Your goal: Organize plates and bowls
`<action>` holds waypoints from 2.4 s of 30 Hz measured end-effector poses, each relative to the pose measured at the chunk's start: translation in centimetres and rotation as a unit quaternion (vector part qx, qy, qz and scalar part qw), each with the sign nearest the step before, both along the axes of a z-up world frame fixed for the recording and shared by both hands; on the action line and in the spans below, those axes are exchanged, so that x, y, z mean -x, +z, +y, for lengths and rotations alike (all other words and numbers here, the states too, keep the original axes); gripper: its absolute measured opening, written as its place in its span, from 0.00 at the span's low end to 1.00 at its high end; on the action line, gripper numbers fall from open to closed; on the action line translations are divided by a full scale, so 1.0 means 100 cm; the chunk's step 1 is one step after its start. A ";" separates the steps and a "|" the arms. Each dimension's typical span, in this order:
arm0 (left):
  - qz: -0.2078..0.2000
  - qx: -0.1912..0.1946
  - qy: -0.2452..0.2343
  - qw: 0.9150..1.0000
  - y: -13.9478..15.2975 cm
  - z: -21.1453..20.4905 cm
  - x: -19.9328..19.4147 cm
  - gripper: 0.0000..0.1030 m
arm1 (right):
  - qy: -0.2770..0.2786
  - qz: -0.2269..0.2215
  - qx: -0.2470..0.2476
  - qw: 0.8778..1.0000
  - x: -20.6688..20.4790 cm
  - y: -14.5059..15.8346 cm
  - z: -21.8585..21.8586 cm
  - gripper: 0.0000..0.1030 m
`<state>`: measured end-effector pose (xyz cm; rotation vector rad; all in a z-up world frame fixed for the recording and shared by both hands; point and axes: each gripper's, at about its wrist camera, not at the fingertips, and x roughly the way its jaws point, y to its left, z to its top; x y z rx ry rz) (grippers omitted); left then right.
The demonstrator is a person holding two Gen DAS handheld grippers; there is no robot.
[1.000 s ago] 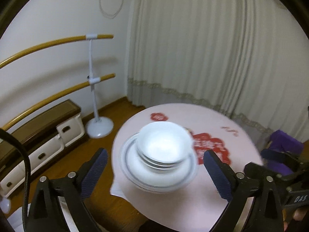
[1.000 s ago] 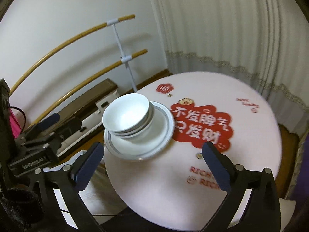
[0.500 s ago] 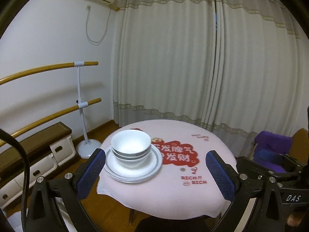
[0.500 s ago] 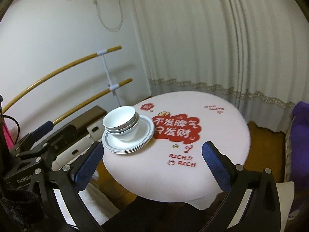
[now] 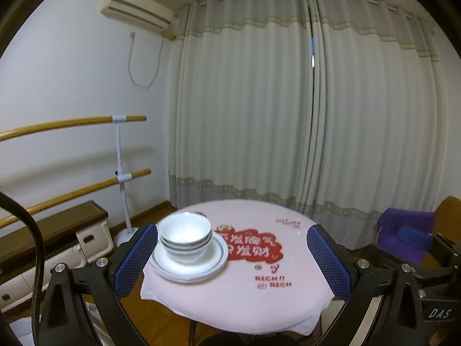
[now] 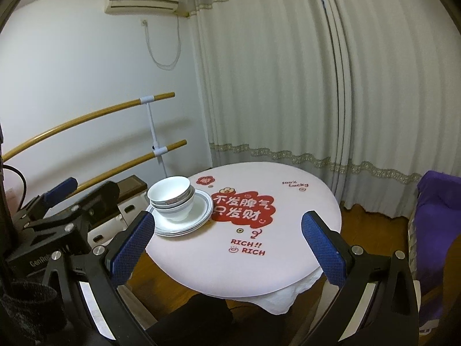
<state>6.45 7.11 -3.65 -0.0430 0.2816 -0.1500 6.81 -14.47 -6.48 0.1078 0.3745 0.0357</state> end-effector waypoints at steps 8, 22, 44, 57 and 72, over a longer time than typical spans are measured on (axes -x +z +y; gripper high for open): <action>-0.025 0.001 0.000 1.000 -0.016 -0.014 0.011 0.99 | 0.006 -0.028 0.008 1.000 0.018 0.014 -0.007 1.00; -0.041 -0.014 0.009 0.999 -0.020 -0.039 0.017 0.99 | 0.001 -0.051 0.019 0.999 0.025 0.031 -0.030 1.00; -0.054 -0.023 0.025 0.998 -0.035 -0.077 -0.003 0.99 | 0.003 -0.067 0.012 0.998 0.023 0.038 -0.047 1.00; -0.055 -0.023 0.027 0.998 -0.039 -0.073 -0.005 0.99 | 0.006 -0.067 0.007 0.998 0.022 0.037 -0.048 1.00; -0.060 -0.021 0.030 0.998 -0.046 -0.071 -0.004 0.99 | 0.007 -0.068 0.006 0.998 0.021 0.038 -0.047 1.00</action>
